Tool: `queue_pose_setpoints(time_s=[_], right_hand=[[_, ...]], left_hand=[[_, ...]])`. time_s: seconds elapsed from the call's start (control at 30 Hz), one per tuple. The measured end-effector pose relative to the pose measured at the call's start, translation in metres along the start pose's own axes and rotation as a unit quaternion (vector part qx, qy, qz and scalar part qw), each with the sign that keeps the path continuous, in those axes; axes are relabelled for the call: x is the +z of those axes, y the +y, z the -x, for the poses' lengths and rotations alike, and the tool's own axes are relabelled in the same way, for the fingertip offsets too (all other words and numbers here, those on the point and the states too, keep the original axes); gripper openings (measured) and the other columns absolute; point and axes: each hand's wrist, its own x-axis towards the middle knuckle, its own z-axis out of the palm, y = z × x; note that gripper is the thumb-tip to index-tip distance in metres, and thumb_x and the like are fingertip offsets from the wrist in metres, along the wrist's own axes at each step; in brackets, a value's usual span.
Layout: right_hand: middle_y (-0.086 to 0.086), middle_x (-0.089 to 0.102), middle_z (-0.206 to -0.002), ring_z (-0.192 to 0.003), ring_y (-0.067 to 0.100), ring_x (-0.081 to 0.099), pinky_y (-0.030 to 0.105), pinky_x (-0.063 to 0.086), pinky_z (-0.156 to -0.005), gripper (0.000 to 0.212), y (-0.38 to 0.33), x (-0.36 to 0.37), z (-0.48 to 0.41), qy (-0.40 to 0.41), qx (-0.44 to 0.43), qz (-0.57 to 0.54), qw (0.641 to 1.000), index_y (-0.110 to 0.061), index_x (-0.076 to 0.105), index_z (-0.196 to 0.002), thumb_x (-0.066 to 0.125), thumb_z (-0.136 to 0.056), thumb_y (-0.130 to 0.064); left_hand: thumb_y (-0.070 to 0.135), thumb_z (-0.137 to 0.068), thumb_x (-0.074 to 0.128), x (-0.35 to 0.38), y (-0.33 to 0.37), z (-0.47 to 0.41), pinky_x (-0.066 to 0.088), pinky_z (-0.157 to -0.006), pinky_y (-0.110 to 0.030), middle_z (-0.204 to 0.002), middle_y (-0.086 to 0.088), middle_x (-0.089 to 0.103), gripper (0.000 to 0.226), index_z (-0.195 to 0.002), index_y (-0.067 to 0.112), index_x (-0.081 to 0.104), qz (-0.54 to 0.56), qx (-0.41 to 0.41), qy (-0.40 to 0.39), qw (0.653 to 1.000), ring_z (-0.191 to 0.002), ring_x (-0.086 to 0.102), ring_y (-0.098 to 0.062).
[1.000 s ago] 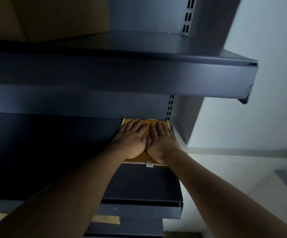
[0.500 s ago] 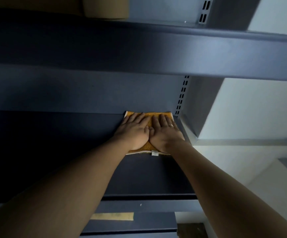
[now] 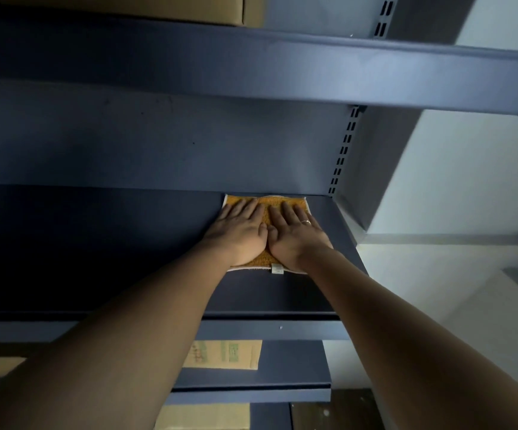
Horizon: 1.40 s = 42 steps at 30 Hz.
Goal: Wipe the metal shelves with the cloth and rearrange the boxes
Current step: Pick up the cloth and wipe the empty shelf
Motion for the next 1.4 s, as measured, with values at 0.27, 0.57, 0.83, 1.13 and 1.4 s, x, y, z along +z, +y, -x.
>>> queue_pose_setpoints(time_s=[0.27, 0.57, 0.83, 1.13, 1.4], right_hand=[[0.005, -0.013, -0.170, -0.156, 0.022, -0.015, 0.043, -0.006, -0.127, 0.064, -0.026, 0.009, 0.069, -0.004, 0.012, -0.003, 1.000, -0.025, -0.007, -0.162, 0.007, -0.106, -0.050], [0.007, -0.014, -0.169, -0.156, 0.025, -0.016, 0.044, -0.007, -0.127, 0.065, -0.061, 0.012, 0.110, -0.006, 0.027, -0.004, 1.000, -0.022, -0.008, -0.162, 0.008, -0.107, -0.050], [0.008, -0.018, -0.168, -0.155, 0.027, -0.018, 0.046, -0.008, -0.126, 0.066, -0.124, 0.020, 0.094, -0.013, 0.022, -0.010, 1.000, -0.020, -0.011, -0.161, 0.006, -0.106, -0.052], [0.006, -0.017, -0.169, -0.155, 0.023, -0.017, 0.042, -0.008, -0.126, 0.064, -0.123, 0.019, 0.071, -0.008, 0.039, -0.020, 0.999, -0.023, -0.011, -0.161, 0.007, -0.106, -0.050], [0.006, -0.015, -0.169, -0.156, 0.023, -0.015, 0.042, -0.007, -0.126, 0.065, -0.109, 0.012, 0.008, -0.006, 0.039, -0.022, 0.999, -0.023, -0.009, -0.162, 0.007, -0.106, -0.050]], left_hand=[[0.041, -0.107, 0.011, -0.004, 0.013, 0.076, -0.007, -0.126, -0.038, -0.169, 0.001, -0.014, 0.062, -0.161, 0.016, -0.007, -0.004, 0.004, -0.016, 1.000, -0.155, -0.013, -0.014], [0.041, -0.107, 0.008, -0.009, 0.001, 0.124, -0.007, -0.126, -0.040, -0.168, 0.001, -0.016, 0.061, -0.161, 0.017, -0.008, -0.003, 0.019, -0.027, 0.999, -0.154, -0.016, -0.014], [0.044, -0.107, 0.007, -0.012, -0.057, 0.144, -0.006, -0.126, -0.039, -0.167, 0.001, -0.019, 0.060, -0.161, 0.021, -0.011, -0.003, -0.010, -0.019, 1.000, -0.153, -0.018, -0.015], [0.044, -0.107, 0.009, -0.010, -0.070, 0.116, -0.007, -0.126, -0.040, -0.168, 0.000, -0.019, 0.061, -0.161, 0.021, -0.010, 0.001, 0.008, -0.017, 1.000, -0.154, -0.019, -0.016], [0.043, -0.107, 0.011, -0.009, -0.087, 0.053, -0.004, -0.126, -0.039, -0.169, 0.002, -0.014, 0.061, -0.161, 0.022, -0.006, 0.002, 0.005, -0.013, 1.000, -0.155, -0.014, -0.015]])
